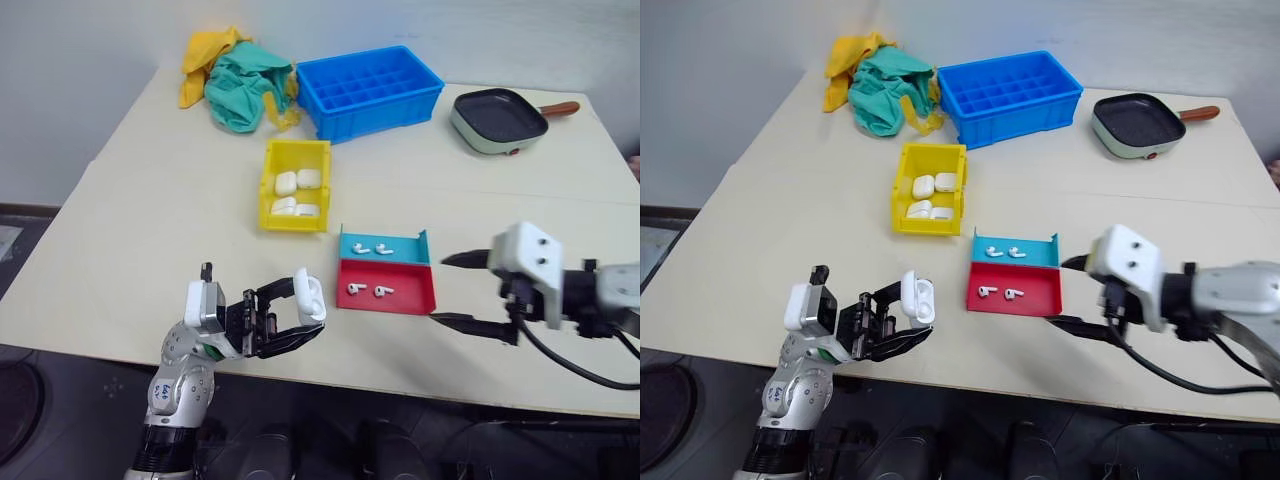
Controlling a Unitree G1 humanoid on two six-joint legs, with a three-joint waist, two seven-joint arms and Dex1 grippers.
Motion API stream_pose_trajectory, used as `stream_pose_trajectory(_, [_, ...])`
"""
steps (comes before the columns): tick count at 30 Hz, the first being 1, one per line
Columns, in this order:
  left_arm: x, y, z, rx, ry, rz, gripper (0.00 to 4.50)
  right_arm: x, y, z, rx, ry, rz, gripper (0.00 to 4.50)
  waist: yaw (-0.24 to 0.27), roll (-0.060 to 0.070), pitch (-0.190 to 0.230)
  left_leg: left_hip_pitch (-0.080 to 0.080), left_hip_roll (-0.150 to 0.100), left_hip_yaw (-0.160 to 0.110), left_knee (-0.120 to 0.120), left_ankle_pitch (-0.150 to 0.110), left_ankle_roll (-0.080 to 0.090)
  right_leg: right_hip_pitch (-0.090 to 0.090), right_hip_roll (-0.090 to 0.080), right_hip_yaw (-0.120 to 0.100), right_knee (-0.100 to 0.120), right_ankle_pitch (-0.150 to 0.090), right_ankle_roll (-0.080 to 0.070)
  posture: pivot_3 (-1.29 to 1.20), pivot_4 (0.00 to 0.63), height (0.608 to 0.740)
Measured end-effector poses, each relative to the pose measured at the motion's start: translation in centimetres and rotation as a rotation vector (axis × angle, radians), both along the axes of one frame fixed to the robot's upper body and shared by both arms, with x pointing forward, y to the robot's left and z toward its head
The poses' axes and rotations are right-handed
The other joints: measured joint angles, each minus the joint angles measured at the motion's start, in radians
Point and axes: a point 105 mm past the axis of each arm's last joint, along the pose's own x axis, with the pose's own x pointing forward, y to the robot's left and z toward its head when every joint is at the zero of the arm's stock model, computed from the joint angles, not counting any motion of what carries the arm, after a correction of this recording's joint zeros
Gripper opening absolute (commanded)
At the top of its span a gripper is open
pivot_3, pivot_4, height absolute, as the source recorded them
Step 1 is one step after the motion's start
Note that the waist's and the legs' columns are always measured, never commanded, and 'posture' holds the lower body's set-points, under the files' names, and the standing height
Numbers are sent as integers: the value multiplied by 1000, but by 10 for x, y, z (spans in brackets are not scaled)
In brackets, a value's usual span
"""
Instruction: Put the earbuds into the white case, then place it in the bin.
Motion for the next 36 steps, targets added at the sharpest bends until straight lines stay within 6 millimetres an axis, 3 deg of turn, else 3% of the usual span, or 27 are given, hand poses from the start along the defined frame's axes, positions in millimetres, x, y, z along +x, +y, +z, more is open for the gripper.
stream_pose_trajectory(4, [0,5,-6,10,18,50,2788,10,22,-21,-81,36,29,2836,9,0,0,-5,-8,-6,0,1,3,-4,-4,-5,8,0,0,0,150,740])
stream_pose_trajectory(8, [1,11,-8,12,31,104,2788,21,21,-35,-169,44,15,1448,4,0,0,-5,-13,-3,0,2,7,-3,-4,-5,7,2,3,0,150,740])
stream_pose_trajectory(18, [-4,15,-9,22,70,138,2788,38,30,-54,-258,57,26,1448,1,0,0,-5,-11,-3,1,4,6,-3,-4,-5,8,3,5,0,150,740])
stream_pose_trajectory(36, [-8,16,-10,32,74,153,2788,55,27,-64,-314,38,3,1448,-8,0,0,-5,-12,-3,1,4,6,-3,-4,-5,9,3,5,0,150,740])
